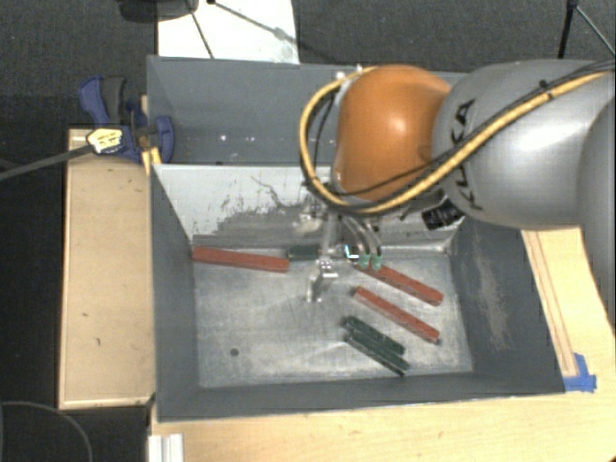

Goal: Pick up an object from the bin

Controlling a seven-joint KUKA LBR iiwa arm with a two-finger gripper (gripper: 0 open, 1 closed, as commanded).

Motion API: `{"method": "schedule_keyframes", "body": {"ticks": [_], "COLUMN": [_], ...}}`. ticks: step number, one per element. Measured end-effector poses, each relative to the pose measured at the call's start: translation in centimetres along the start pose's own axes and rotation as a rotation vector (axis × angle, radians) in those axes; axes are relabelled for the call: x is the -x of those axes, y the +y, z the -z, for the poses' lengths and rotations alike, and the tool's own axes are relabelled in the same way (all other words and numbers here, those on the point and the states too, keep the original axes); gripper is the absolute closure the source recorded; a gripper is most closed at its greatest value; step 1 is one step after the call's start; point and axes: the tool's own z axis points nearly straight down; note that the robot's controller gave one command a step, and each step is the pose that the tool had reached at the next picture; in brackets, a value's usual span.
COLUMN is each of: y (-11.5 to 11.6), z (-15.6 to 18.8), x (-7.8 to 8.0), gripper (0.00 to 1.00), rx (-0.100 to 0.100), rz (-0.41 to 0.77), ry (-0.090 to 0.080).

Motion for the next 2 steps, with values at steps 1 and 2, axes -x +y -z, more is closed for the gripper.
{"method": "schedule_keyframes", "body": {"ticks": [1, 2], "y": [-0.1, 2.3], "z": [0.5, -7.8], "x": [0.2, 1.8], "gripper": [0.00, 0.00], "rx": [0.001, 0.003], "rz": [-0.004, -0.050], "ry": [-0.008, -0.012]}}
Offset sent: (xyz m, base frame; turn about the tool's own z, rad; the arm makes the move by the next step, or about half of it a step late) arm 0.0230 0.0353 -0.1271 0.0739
